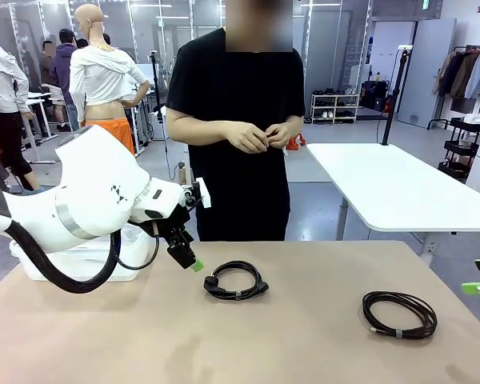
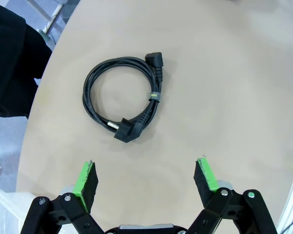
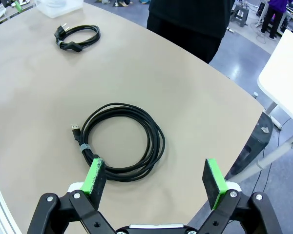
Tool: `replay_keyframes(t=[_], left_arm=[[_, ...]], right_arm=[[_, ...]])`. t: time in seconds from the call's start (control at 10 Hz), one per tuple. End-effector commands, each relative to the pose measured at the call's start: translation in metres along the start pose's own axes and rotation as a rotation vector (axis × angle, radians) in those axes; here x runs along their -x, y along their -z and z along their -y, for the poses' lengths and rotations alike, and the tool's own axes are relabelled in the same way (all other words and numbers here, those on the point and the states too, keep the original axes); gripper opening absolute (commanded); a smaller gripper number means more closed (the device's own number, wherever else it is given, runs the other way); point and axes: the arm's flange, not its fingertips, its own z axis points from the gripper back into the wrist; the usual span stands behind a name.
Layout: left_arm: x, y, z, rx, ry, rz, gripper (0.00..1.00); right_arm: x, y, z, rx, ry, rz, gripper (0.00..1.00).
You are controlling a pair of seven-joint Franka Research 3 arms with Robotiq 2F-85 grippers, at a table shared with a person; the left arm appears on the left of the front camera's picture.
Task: Organize and store the cables.
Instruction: Place the Power Cable into the Organizing box.
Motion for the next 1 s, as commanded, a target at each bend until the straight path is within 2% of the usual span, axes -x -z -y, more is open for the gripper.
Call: replay_keyframes(t=[0.0, 0.3, 0.6, 0.9], left_arm=[[-0.03, 0.016, -0.004, 0.077, 0.003, -0.092, 1.0], [-0.076, 0.045, -0.009, 0.17, 0.075, -0.256, 1.0], [-0.112, 0.088, -0.012, 0.174, 0.187, -0.396, 1.0], [-0.127, 0.126, -0.015, 0.175, 0.166, -0.484, 1.0]], right_arm=[[-0.001, -0.001, 0.0, 0.005, -0.008, -0.004, 1.0], [-0.001, -0.001, 0.0, 0.005, -0.008, -0.004, 1.0], [-0.001, -0.001, 0.0, 0.005, -0.008, -0.004, 1.0], [-0.001, -0.001, 0.0, 0.005, -0.008, -0.004, 1.0]])
